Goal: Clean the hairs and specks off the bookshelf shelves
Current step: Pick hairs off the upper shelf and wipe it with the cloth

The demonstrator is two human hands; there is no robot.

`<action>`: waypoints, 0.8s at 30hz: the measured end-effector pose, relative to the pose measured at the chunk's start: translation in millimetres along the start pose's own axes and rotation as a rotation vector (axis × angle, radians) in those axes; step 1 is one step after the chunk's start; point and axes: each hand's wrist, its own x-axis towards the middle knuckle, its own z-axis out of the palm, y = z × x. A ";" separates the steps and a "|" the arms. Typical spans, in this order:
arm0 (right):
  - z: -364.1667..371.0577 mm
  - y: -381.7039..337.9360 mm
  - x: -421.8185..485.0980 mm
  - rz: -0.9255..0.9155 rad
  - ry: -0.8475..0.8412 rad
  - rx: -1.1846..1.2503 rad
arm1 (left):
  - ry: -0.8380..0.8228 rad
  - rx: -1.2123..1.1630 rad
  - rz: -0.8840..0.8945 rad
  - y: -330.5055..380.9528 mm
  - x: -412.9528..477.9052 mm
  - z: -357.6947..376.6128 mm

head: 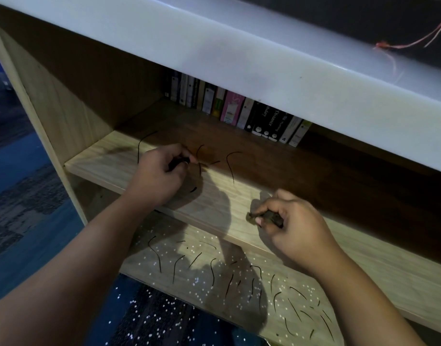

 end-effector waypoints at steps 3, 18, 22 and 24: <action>1.0 1.6 24.8 0.091 0.011 -0.039 | 0.002 0.010 -0.002 2.2 -1.0 -0.1; -5.0 -7.6 -18.0 -0.018 -0.085 0.021 | 0.024 0.037 0.057 -4.1 2.8 1.4; -14.8 -13.2 -15.2 0.040 -0.163 0.291 | 0.021 0.063 0.087 -5.5 4.0 0.5; -18.4 -19.2 -6.0 0.187 -0.018 0.538 | 0.020 0.053 0.094 -4.5 2.9 0.1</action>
